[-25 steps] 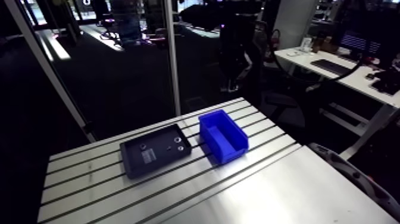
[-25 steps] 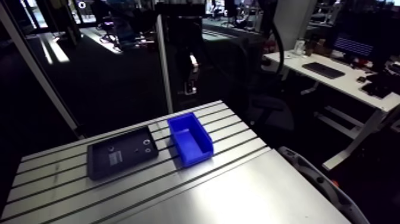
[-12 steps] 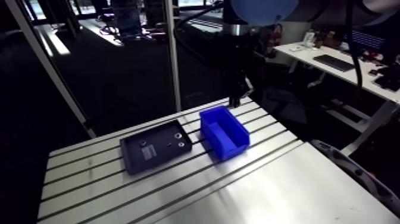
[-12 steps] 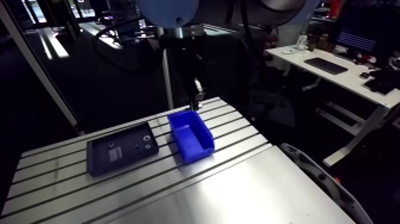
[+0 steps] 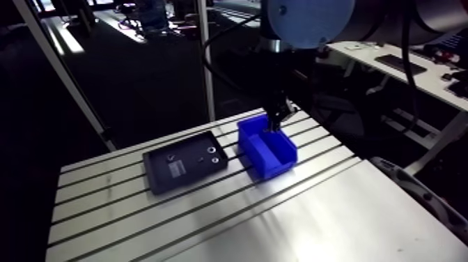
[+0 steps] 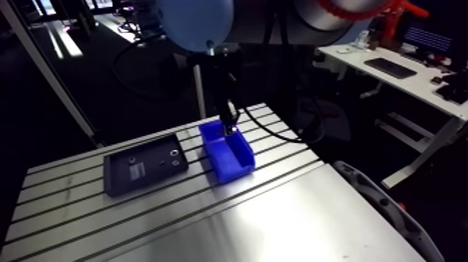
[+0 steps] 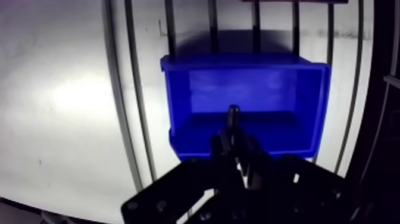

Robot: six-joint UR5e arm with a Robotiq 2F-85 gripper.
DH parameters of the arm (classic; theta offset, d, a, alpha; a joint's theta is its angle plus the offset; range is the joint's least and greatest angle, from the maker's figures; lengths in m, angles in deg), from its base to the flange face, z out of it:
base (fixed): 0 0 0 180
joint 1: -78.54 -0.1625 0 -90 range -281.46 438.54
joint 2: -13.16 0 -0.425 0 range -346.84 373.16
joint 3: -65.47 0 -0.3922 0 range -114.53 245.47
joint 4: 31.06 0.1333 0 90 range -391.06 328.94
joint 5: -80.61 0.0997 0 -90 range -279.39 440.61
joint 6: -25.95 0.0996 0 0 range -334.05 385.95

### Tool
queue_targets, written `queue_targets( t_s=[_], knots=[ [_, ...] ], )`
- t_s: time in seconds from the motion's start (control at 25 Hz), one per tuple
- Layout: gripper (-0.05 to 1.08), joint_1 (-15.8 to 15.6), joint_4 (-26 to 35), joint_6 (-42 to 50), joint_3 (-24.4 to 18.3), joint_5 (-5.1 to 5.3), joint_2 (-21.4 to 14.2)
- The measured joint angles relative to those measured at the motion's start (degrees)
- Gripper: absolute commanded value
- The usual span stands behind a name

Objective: Pick up the M10 bolt from the tray and put it into the blue bin.

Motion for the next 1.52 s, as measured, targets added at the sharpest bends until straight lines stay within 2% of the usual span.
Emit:
queue_targets(
  t_s=[1.52],
  knots=[
    [1.05, -0.22, -7.73, 1.45, 1.66, -0.12, 8.19]
  ],
)
